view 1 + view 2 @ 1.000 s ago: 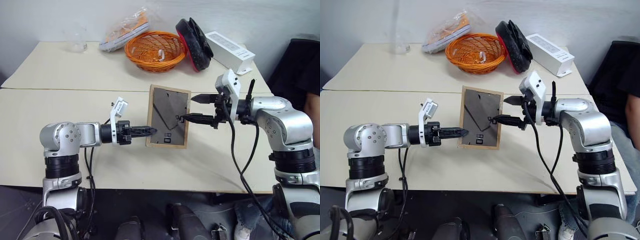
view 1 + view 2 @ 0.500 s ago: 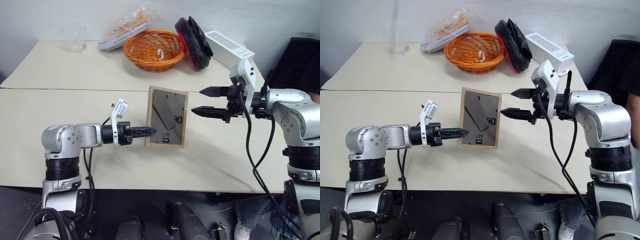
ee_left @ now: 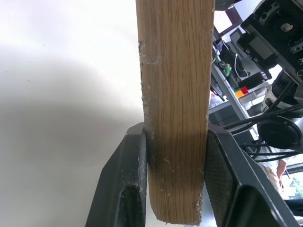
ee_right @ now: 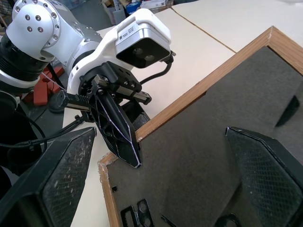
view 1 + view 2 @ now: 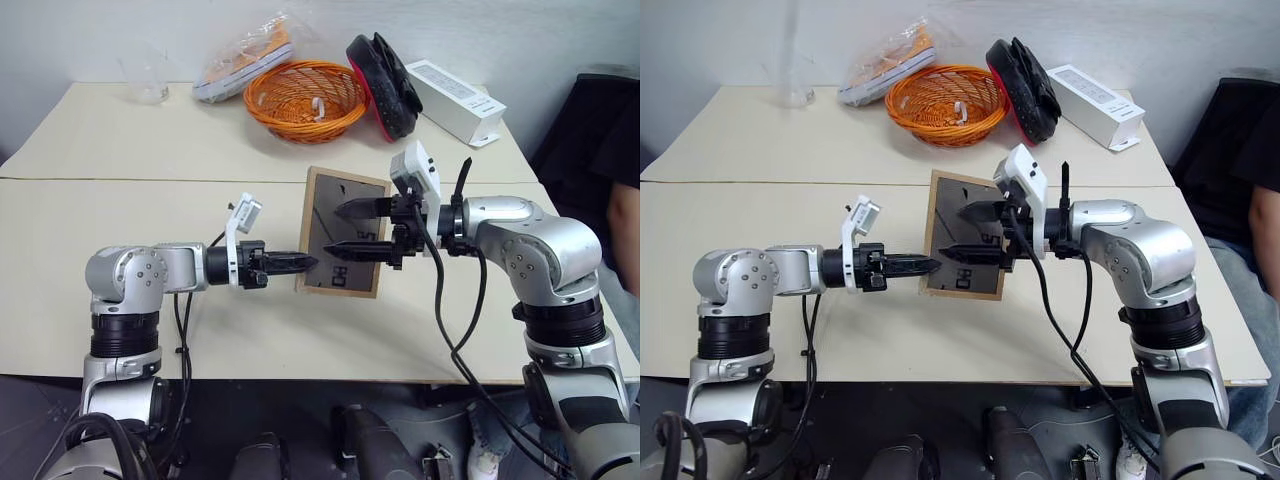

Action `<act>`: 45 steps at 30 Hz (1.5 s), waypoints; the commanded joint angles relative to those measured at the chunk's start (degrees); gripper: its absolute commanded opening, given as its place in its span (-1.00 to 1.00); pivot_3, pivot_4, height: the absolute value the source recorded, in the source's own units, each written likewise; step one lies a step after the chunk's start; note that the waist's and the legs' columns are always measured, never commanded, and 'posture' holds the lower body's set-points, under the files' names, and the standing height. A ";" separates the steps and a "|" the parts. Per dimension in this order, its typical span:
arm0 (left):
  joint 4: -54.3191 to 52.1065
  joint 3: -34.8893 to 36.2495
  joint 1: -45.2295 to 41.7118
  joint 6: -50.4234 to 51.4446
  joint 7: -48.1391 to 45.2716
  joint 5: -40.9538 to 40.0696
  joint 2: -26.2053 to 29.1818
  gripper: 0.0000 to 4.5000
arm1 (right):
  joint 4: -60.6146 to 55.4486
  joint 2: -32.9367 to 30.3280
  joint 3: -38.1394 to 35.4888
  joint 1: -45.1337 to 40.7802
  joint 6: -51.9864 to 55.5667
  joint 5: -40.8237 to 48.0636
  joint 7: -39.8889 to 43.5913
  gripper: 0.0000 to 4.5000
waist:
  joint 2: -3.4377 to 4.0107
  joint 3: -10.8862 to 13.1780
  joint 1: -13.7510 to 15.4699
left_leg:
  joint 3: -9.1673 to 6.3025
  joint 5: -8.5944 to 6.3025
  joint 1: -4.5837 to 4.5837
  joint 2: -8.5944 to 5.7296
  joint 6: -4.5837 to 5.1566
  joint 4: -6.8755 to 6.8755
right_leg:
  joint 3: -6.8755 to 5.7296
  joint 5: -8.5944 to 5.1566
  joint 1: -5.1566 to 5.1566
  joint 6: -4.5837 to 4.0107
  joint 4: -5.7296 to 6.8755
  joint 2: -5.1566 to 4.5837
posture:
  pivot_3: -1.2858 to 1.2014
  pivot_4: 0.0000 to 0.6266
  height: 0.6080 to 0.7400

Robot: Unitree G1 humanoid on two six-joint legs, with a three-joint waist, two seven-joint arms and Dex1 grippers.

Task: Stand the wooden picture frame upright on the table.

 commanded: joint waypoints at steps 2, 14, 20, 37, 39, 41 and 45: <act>-2.05 1.27 -1.02 -1.53 -1.15 -2.37 0.92 -0.45 | 1.64 -2.45 -2.54 -1.25 -1.27 0.33 0.49 1.00 | 0.00 0.00 -0.01 | 0.00 0.00 -0.01 0.00 0.00 0.00 | 0.00 0.00 0.00 0.00 0.00 0.00 | 0.03 -0.52 1.00; 1.19 0.16 -2.78 -3.51 -1.23 -1.19 1.06 -0.45 | -4.95 -0.58 -2.64 0.12 2.49 5.83 -0.24 1.00 | 0.00 0.00 0.01 | 0.00 0.00 -0.03 0.00 0.00 0.00 | 0.00 0.00 -0.02 0.00 0.01 0.00 | 0.03 -0.52 1.00; 2.48 -0.42 -2.77 -4.49 -1.83 -1.21 2.18 -0.45 | -7.90 -8.75 -5.23 2.71 0.83 4.09 0.08 1.00 | 0.00 0.00 0.46 | -0.06 -0.03 -0.13 0.00 0.05 0.02 | -0.05 0.00 -0.02 0.00 -0.10 -0.03 | 0.03 -0.52 1.00; 3.43 -1.48 -5.98 -0.42 -3.51 -3.66 3.55 -0.45 | 34.88 -15.51 8.80 -0.96 -115.92 -85.82 -58.62 1.00 | -0.12 0.11 -1.48 | 0.23 0.06 -0.07 -0.03 -0.07 -0.01 | 0.25 0.00 -0.15 0.01 0.07 0.12 | 0.03 -0.52 1.00; 3.32 -1.37 -6.28 0.43 -3.42 -4.07 3.48 -0.45 | 37.72 -14.11 11.64 -4.41 -115.78 -92.56 -68.24 0.92 | -0.12 0.11 -1.70 | 0.24 0.08 -0.02 -0.01 -0.11 -0.03 | 0.25 -0.02 -0.16 -0.03 0.11 0.12 | 0.03 -0.52 1.00; 3.23 -1.11 -6.54 1.29 -3.36 -4.64 3.54 -0.45 | 41.64 -12.51 15.49 -7.82 -114.65 -97.84 -75.29 0.72 | -0.12 0.11 -1.72 | 0.24 0.09 0.01 -0.01 -0.14 -0.03 | 0.25 -0.04 -0.15 -0.07 0.14 0.12 | 0.03 -0.52 1.00; 3.17 -0.96 -6.73 1.79 -3.28 -4.80 4.11 -0.45 | 46.83 -10.81 22.18 -12.51 -113.51 -105.25 -88.22 0.12 | -0.11 0.12 -1.85 | 0.28 0.11 0.09 -0.02 -0.16 -0.05 | 0.27 -0.06 -0.11 -0.09 0.18 0.12 | 0.03 -0.52 1.00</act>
